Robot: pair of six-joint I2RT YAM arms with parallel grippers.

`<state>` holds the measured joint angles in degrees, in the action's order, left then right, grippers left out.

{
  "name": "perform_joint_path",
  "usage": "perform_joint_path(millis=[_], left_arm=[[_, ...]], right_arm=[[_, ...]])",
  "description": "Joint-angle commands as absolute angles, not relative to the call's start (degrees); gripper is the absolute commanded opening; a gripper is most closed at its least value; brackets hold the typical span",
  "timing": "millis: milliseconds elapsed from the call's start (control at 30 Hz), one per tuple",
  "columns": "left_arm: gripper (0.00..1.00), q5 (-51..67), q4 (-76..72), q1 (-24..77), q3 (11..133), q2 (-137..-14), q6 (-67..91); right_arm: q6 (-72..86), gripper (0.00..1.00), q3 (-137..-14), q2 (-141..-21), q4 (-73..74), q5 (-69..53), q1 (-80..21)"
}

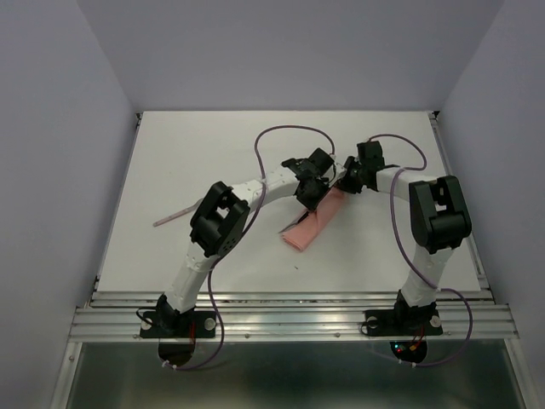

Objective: Fold the napkin into a case and place the utensils inside
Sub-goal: Insert the knife into the folded napkin.

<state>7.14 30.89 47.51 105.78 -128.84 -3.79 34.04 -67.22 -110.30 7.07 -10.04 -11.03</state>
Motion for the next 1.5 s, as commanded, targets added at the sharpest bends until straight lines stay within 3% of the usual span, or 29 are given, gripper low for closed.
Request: perform_joint_path(millis=[0,333,1133,1467], left_arm=[[0.0,7.4,29.2,46.0,106.7,-127.7,1.1],[0.0,9.4,22.3,45.4,97.4,-122.5,7.3],[0.0,7.8,34.7,44.6,110.3,-128.0,10.1],[0.0,7.1,31.2,44.6,109.5,-128.2,8.6]], right_arm=[[35.2,0.33,-63.8,-108.4,7.6,-8.6,-11.9],[36.5,0.33,-61.9,-107.5,6.5,-9.3,-11.9],[37.2,0.33,-60.3,-106.1,5.7,-9.2,-11.9],[37.2,0.33,-59.7,-105.8,5.4,-9.5,-11.9]])
